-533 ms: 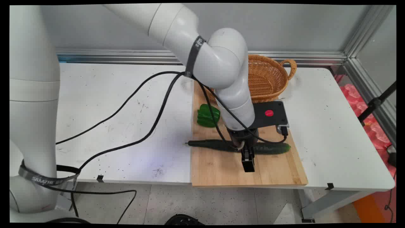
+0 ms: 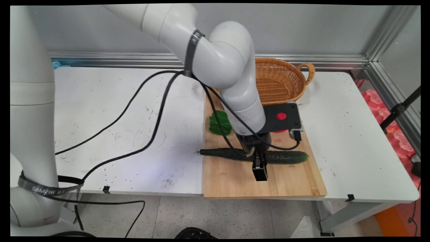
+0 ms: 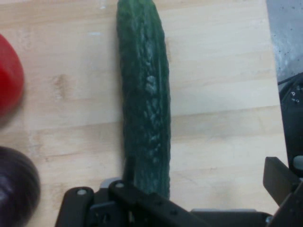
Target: Pick up the potato from the vegetable basket
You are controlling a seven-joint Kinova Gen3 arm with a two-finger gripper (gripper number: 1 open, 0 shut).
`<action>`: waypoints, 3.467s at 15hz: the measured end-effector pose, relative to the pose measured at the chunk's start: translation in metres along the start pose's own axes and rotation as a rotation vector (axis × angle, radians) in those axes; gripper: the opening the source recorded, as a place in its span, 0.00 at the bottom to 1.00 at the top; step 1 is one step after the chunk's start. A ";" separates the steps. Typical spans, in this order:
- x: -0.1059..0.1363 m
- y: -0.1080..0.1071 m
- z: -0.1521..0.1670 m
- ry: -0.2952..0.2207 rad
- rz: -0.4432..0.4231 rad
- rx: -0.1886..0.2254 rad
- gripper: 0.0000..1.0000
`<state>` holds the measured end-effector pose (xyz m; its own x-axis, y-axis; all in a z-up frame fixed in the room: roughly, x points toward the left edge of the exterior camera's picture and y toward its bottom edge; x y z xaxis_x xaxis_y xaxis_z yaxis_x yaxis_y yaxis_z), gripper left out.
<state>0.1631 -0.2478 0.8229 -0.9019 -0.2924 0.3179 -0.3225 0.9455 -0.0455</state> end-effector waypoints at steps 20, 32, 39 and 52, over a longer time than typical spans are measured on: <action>-0.096 -0.076 -0.191 0.170 -0.100 0.087 1.00; -0.124 -0.183 -0.199 0.188 -0.059 0.087 1.00; -0.120 -0.236 -0.151 0.169 0.028 -0.001 1.00; -0.096 -0.301 -0.049 0.141 0.118 -0.115 1.00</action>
<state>0.3609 -0.4974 0.8526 -0.8800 -0.1634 0.4461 -0.1751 0.9844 0.0153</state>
